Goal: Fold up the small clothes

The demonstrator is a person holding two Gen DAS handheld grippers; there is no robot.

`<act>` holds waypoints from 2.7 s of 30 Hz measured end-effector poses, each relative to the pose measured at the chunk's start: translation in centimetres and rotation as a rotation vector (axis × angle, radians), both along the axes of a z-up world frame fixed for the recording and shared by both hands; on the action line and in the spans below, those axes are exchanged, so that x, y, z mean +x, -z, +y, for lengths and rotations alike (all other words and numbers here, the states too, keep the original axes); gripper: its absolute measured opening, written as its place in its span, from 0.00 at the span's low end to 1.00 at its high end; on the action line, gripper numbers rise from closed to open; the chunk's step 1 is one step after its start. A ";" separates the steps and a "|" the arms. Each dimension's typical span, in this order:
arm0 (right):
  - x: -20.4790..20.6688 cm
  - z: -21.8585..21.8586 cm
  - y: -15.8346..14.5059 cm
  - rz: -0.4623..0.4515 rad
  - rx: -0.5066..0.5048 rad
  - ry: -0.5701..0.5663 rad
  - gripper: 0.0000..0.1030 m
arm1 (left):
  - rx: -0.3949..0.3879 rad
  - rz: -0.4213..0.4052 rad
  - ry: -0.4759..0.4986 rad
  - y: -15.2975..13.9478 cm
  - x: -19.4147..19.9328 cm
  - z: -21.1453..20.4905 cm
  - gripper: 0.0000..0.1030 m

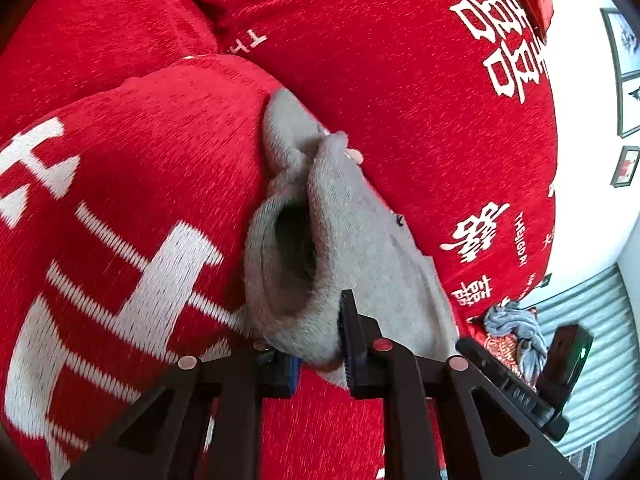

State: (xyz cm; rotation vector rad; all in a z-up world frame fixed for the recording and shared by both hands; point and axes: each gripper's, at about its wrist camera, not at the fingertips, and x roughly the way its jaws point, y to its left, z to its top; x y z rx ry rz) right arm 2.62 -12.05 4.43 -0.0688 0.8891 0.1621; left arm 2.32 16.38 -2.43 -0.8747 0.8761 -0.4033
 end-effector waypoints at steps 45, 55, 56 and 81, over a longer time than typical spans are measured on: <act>20.3 19.8 4.0 0.366 0.101 -0.154 0.17 | 0.418 -0.129 -0.075 -5.0 -1.8 -3.1 0.10; 19.8 16.2 1.1 0.327 0.274 -0.175 0.16 | 0.516 -0.140 -0.078 -6.8 -2.4 -4.8 0.09; 19.7 15.8 0.8 0.323 0.288 -0.177 0.16 | 0.527 -0.140 -0.078 -6.9 -2.3 -5.2 0.09; 18.1 6.1 -4.8 0.238 0.502 -0.192 0.16 | 0.774 -0.209 -0.007 -13.0 -2.6 -13.4 0.09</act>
